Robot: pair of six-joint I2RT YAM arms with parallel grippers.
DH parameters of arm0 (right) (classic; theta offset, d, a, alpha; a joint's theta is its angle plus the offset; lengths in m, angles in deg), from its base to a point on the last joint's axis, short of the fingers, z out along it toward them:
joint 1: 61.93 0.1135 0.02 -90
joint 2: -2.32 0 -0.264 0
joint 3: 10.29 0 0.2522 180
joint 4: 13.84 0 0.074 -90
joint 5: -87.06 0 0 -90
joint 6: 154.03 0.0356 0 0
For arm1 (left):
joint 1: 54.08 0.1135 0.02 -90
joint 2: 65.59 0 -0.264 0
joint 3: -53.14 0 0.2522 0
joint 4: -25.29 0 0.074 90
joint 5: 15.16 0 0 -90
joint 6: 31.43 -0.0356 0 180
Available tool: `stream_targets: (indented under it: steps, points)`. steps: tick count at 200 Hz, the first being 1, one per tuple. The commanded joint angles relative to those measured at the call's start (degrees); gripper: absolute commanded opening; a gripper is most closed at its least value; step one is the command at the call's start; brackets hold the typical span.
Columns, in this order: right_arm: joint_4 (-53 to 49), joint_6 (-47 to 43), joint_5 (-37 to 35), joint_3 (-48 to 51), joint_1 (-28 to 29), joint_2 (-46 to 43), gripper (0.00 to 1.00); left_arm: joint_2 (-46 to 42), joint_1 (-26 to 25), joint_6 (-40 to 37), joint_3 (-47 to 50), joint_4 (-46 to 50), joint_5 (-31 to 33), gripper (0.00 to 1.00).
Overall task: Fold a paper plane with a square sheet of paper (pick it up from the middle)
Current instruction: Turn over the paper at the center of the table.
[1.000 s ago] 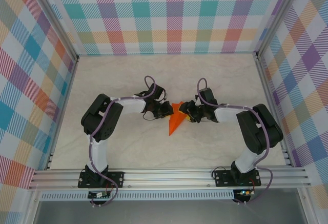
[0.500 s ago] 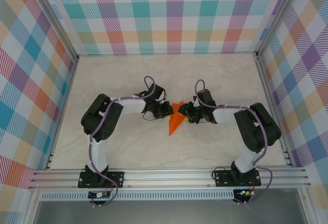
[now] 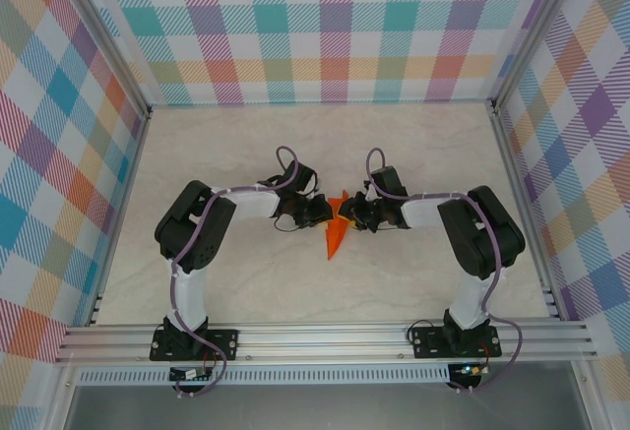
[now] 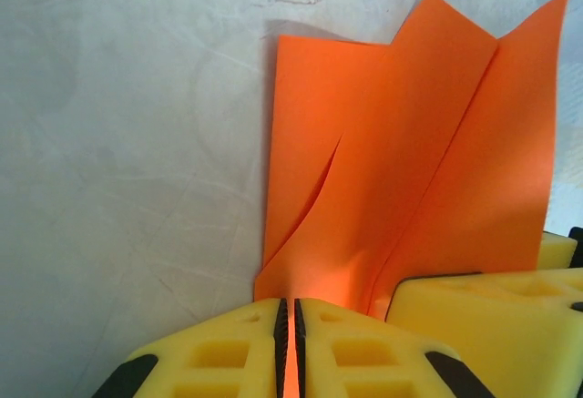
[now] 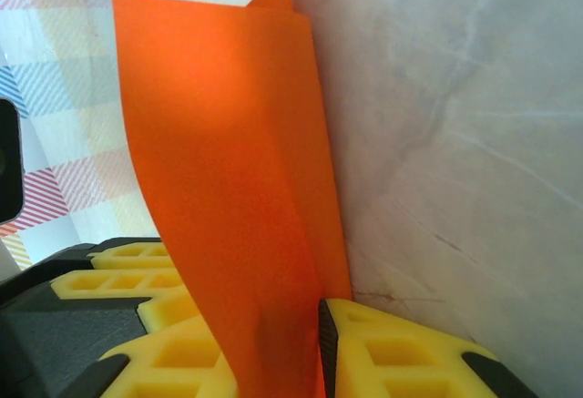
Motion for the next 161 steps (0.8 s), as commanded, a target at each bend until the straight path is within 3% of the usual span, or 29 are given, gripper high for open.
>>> stream_targets:
  steps: [1,62,96,161]
  points:
    - [-1.6,-1.8,0.1,-1.6,0.4,0.2,0.25,-2.1,0.8,0.2,1.8,2.1,1.9,0.14]
    - [-8.8,-1.7,-5.7,0.1,1.1,-5.7,0.37,-2.7,0.8,0.2,2.0,2.3,2.4,0.14]
    - [-6.1,-0.8,-1.3,-1.4,1.3,-2.5,0.34,-2.6,0.8,0.6,2.0,1.7,1.9,0.15]
    - [-7.0,-2.4,-0.9,-4.2,1.5,0.3,0.28,-3.6,0.8,0.7,2.1,2.0,2.2,0.15]
